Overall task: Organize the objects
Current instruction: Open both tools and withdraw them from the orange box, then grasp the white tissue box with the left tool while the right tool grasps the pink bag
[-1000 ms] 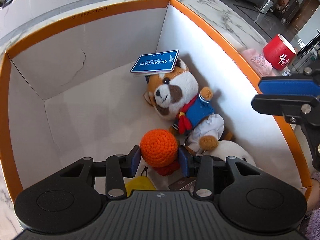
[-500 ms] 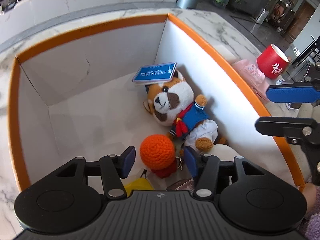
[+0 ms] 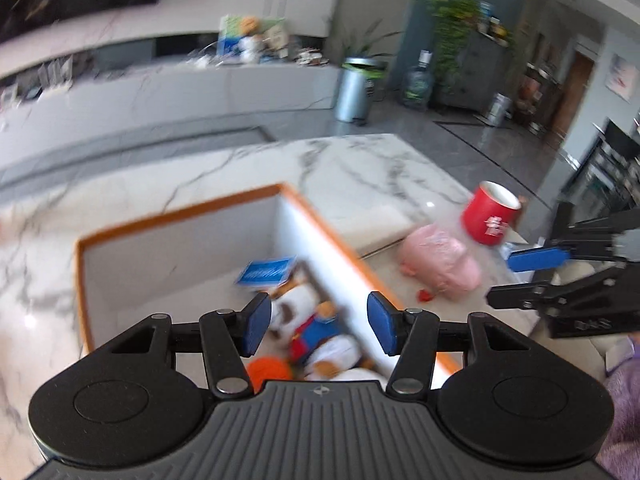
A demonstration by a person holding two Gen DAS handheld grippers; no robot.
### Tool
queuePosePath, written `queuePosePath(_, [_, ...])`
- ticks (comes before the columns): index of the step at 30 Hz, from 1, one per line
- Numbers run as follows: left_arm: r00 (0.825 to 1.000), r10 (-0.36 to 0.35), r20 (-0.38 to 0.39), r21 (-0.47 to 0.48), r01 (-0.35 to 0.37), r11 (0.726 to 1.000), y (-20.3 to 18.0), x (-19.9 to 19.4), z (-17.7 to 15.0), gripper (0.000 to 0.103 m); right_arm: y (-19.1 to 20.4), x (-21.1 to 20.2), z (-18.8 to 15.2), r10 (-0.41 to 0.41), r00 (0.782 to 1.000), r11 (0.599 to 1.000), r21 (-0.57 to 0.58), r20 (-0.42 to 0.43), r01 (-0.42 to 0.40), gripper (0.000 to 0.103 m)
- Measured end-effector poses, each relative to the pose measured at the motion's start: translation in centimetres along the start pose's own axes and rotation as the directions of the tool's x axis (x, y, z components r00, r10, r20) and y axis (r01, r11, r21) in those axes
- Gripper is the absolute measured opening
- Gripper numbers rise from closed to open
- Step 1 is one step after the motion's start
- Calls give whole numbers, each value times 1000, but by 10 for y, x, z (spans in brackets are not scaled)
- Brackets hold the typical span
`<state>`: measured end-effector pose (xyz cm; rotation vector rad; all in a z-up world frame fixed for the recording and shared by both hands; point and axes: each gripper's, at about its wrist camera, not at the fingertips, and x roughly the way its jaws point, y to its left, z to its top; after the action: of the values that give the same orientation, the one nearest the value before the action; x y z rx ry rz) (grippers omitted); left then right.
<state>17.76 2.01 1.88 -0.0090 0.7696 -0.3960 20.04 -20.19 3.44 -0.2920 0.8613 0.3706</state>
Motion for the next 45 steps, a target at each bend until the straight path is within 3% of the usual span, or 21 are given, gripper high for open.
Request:
queuePosePath(5, [999, -18, -30, 150, 22, 988, -44, 14, 16, 63, -49, 6, -31, -4, 1000, 993, 116, -1, 4, 52])
queuePosePath(11, [995, -18, -97, 209, 38, 977, -81, 44, 27, 63, -89, 28, -46, 36, 999, 980, 193, 32, -42, 53])
queuePosePath(16, [992, 3, -129, 276, 33, 961, -97, 73, 35, 63, -118, 64, -45, 48, 997, 966, 252, 53, -60, 62])
queuePosePath(18, [989, 25, -148, 348, 29, 937, -103, 86, 37, 63, -131, 80, -42, 55, 997, 954, 290, 56, -69, 66])
queuePosePath(21, [980, 77, -184, 448, 14, 894, -109, 113, 41, 64, -147, 101, -37, 81, 995, 937, 335, 64, -98, 81])
queuePosePath(25, [964, 119, -237, 515, 21, 857, -107, 154, 52, 71, -150, 124, -30, 107, 991, 940, 316, 78, -126, 89])
queuePosePath(28, [951, 145, -273, 561, 35, 827, -105, 185, 59, 73, -148, 134, -29, 115, 989, 951, 278, 90, -136, 92])
queuePosePath(35, [914, 206, -350, 677, 95, 730, -110, 254, 69, 75, -151, 157, -39, 129, 988, 959, 244, 80, -145, 94])
queuePosePath(39, [899, 205, -387, 682, 130, 719, -109, 279, 73, 75, -164, 160, -43, 161, 982, 940, 288, 99, -183, 93])
queuePosePath(45, [886, 187, -424, 663, 164, 730, -107, 299, 75, 84, -175, 160, -44, 199, 973, 913, 339, 118, -228, 83])
